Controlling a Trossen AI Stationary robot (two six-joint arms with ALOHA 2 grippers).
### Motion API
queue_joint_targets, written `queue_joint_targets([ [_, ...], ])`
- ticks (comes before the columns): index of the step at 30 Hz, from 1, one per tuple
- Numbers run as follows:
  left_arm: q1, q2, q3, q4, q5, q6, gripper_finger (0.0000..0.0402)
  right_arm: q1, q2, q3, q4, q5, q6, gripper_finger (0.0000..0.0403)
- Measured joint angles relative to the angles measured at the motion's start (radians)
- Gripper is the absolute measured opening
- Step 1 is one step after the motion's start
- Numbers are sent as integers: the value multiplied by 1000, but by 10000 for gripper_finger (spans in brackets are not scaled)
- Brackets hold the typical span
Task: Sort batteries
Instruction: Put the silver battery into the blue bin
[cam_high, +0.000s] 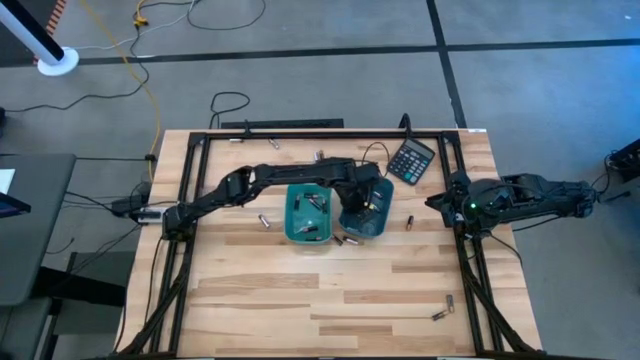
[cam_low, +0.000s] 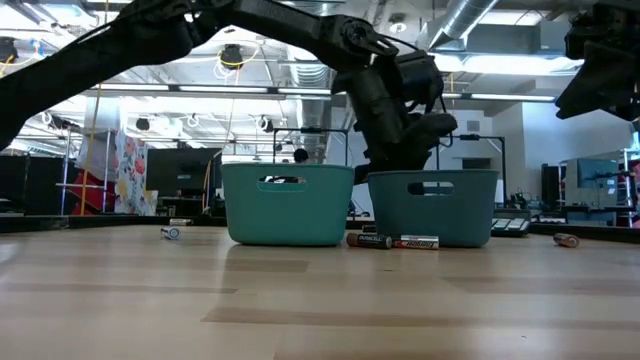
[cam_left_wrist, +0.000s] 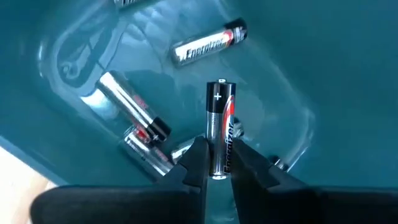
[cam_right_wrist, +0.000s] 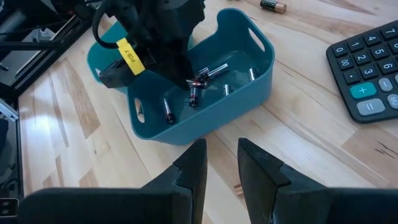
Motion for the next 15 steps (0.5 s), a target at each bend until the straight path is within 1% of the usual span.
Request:
queue_joint_targets([
  [4, -1, -2, -20, 2, -20, 10, 42, 0, 0, 0, 0, 0, -2, 108],
  [11, -1, -2, -21, 1, -27, 27, 89, 0, 0, 0, 0, 0, -2, 108],
  [15, -1, -2, -21, 2, -28, 25, 98, 0, 0, 0, 0, 0, -2, 108],
])
